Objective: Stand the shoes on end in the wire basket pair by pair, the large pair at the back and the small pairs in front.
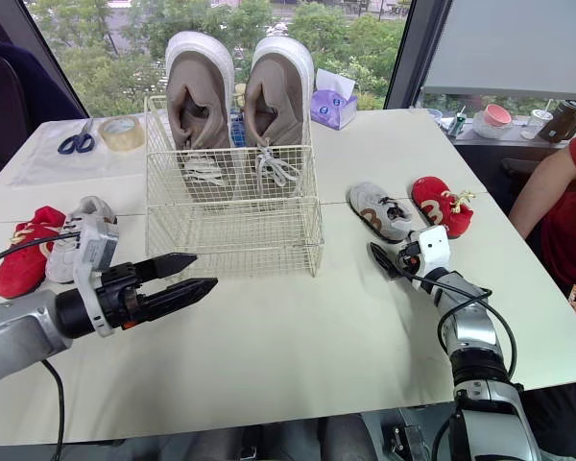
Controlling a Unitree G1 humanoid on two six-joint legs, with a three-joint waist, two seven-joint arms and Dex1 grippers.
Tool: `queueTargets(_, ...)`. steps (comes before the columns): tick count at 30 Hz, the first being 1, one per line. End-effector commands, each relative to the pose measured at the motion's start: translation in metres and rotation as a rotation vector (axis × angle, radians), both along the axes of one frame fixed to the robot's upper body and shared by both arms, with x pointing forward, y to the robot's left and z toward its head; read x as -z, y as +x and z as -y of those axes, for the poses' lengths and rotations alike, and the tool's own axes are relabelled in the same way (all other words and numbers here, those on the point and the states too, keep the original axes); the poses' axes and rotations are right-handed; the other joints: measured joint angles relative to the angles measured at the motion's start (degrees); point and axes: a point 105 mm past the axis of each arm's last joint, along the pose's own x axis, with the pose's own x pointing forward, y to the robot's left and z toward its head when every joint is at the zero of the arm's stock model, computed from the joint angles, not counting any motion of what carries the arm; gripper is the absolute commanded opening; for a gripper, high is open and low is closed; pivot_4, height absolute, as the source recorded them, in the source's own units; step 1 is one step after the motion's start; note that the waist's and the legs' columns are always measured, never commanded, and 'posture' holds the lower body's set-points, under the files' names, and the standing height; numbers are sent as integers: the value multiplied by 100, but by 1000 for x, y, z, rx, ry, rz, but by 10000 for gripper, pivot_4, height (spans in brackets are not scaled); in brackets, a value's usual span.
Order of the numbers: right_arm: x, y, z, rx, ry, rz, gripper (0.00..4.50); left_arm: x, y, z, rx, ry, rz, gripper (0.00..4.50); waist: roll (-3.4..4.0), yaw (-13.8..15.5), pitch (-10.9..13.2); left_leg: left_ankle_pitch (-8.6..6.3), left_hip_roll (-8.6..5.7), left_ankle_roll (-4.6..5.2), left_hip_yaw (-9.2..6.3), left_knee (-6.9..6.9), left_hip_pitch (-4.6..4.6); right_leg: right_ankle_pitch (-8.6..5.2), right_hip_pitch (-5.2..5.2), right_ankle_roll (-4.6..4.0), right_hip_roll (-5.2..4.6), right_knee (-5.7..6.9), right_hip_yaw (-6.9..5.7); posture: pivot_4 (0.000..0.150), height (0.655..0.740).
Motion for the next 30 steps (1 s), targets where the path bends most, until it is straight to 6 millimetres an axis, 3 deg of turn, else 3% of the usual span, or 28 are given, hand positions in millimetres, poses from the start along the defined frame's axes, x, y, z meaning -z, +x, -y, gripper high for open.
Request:
queueTargets(1, -14, 8, 12, 37, -21, 54, 44460, -3, 2, 0, 12, 1, 25, 45000, 1, -2, 1, 0, 0, 0, 0, 0, 0, 0, 0, 0, 0, 0, 0, 1500, 7400)
queueTargets(5, -24, 23, 16, 23, -14, 62, 44460, -3, 5, -1, 18, 7, 25, 45000, 11, -3, 7, 0, -5, 1, 2, 0, -2, 0, -3, 0, -1, -1, 0, 1500, 7400)
queueTargets(10, -27, 36, 2, -64, 19, 30, 44460, -2, 5, -2, 25, 16, 24, 45000, 16, -11, 10, 1, -9, 2, 3, -3, -2, 0, -3, 0, 2, -3, 0, 1500, 7400)
queueTargets(13, -24, 37, -3, -88, 34, 14, 37699, -3, 3, -4, 20, 22, 24, 45000, 16, -4, 10, 1, -8, 2, 3, -6, -2, -1, -3, -1, 2, -3, 0, 1500, 7400)
queueTargets(17, -23, 37, -5, -103, 40, 13, 19439, -10, 5, -11, -8, 6, 52, 45000, 16, -12, 10, 1, -7, 2, 3, -5, -2, -1, -2, -1, 1, -4, 0, 1500, 7400)
queueTargets(20, -36, 38, -3, -95, 48, 60, 9119, -40, 10, -20, -23, -102, 103, 45000, 15, -8, 10, 1, -5, 1, 1, -6, -1, -1, -1, -2, 1, -4, 0, 1500, 7400)
queueTargets(23, -92, 38, 12, -54, -56, 256, 9119, -83, 17, -33, -33, -235, 177, 45000, 28, 22, 22, 1, 1, 1, -3, -5, -3, -1, -3, -2, 1, -2, -3, 1500, 7400)
queueTargets(25, -163, 33, 13, -58, -175, 465, 9119, -115, 21, -44, -27, -347, 227, 45000, 77, 24, 56, 2, -5, 1, -1, -4, -7, 0, -6, 0, -8, -2, -2, 1500, 7400)
queueTargets(28, -276, 2, -15, -157, -307, 769, 9119, -164, 27, -56, 7, -504, 314, 45000, 111, 10, 83, 2, -23, 5, 13, -2, -15, 1, -15, 4, -28, 0, 2, 1500, 7400)
queueTargets(30, -327, -29, -48, -294, -442, 911, 9119, -194, 35, -59, 37, -572, 370, 45000, 106, -17, 90, 2, -26, 5, 17, -8, -16, 2, -21, 8, -18, -3, 3, 1500, 7400)
